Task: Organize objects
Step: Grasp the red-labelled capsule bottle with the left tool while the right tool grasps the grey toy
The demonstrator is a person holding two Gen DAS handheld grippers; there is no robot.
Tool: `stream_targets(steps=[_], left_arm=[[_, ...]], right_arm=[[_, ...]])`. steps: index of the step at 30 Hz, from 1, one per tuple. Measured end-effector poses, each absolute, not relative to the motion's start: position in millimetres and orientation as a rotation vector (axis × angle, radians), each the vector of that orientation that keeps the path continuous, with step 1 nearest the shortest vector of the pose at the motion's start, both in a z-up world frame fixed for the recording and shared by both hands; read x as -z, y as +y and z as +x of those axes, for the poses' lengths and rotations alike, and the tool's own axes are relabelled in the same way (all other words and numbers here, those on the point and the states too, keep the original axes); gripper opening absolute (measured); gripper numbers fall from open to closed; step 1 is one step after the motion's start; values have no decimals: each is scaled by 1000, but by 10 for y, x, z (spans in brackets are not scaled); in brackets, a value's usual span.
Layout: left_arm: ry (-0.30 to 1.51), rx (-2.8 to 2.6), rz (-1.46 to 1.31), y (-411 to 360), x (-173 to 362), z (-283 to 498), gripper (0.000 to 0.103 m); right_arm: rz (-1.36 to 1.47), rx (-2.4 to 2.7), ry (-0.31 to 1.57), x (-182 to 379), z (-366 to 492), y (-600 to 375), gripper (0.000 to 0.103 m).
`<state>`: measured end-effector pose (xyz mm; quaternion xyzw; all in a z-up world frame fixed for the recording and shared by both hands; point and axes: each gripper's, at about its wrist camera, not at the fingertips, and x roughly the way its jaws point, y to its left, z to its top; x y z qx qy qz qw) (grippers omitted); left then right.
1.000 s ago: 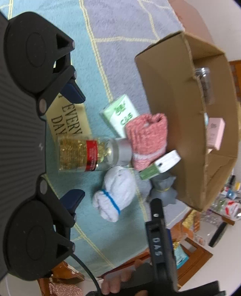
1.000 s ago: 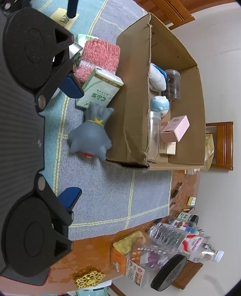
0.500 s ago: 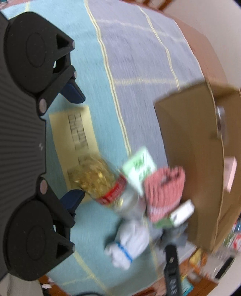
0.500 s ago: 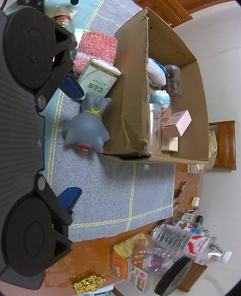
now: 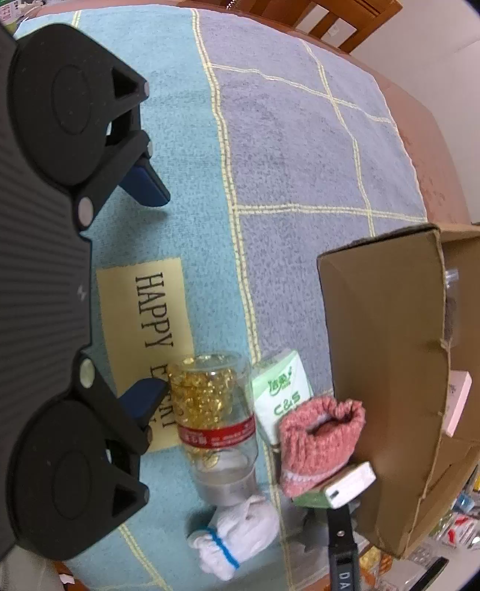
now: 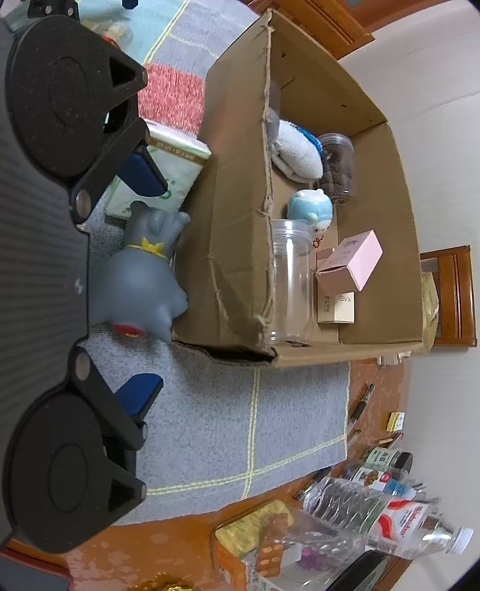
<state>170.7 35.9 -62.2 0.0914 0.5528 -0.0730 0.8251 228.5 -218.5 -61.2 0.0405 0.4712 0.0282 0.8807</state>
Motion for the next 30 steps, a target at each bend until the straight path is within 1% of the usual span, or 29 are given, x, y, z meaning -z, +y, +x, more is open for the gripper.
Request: stream_targets(steps=[5,11,17,22,25,30], left_arm=[[1173,126,180,411,621,1753,99],[1154,211,145,407,597,1658,99],[1100,335,186,223,570,1471,99],[1100,417,216,55,682,1401,99],[1091,403,237,-45,710,1359,102],[1059,396,235,-151,756,1385,102]], right_arm=[[100,-32,980,627,2253,-2265,103],[94,-19,995,672,2254,-2298,103],[68,-5,1012,711,2268,-2240,103],[73,-3,1014,702,2237,-2251,103],[67,-8,1016,697,2229,-2255,103],[61,-18,1019,712,2239,-2251,103]])
